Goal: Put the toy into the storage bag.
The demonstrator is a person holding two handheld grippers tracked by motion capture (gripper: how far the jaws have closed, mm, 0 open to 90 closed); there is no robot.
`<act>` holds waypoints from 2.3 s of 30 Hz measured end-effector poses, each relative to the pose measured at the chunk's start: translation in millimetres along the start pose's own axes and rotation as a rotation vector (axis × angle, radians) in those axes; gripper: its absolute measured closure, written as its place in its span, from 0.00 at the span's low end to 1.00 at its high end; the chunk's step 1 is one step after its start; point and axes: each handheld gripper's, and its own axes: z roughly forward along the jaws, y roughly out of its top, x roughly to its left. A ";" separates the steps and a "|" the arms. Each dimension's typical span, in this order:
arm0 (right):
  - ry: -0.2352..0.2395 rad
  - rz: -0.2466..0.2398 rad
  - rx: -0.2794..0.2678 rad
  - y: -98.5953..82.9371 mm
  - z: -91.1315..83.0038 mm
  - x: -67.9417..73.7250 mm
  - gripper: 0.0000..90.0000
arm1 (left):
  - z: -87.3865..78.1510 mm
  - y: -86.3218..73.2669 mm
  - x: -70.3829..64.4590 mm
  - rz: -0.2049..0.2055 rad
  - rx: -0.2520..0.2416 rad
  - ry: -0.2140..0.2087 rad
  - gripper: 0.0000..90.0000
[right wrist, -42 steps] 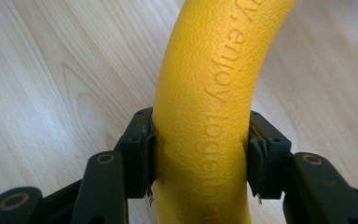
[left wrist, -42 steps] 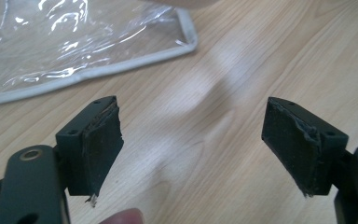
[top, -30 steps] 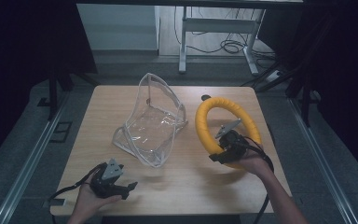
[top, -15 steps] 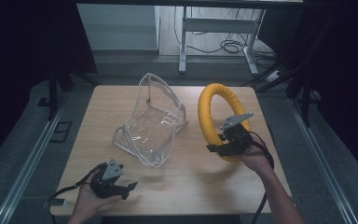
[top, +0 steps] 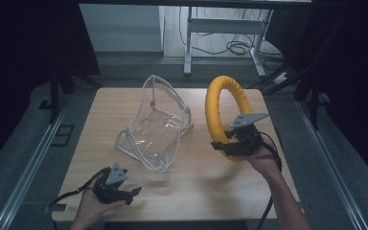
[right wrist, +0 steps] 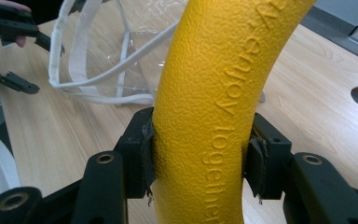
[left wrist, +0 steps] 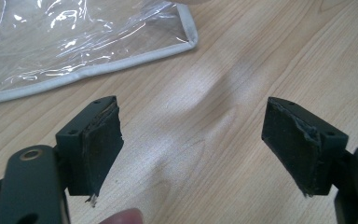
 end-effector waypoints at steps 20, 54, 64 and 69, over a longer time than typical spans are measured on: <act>0.032 0.005 -0.118 20.1 8.5 8.6 0.55 | 0.1 -0.1 0.2 0.003 -0.003 0.000 0.22; 0.055 0.005 -0.252 49.6 6.0 19.2 0.55 | 1.7 -0.3 -0.3 0.003 -0.001 -0.001 0.22; 0.069 -0.003 -0.285 61.0 3.7 24.6 0.55 | 1.0 -0.3 -0.1 0.003 -0.001 0.001 0.22; 0.076 -0.014 -0.298 68.8 3.5 27.9 0.55 | 0.9 -0.3 -0.1 0.004 -0.001 0.000 0.22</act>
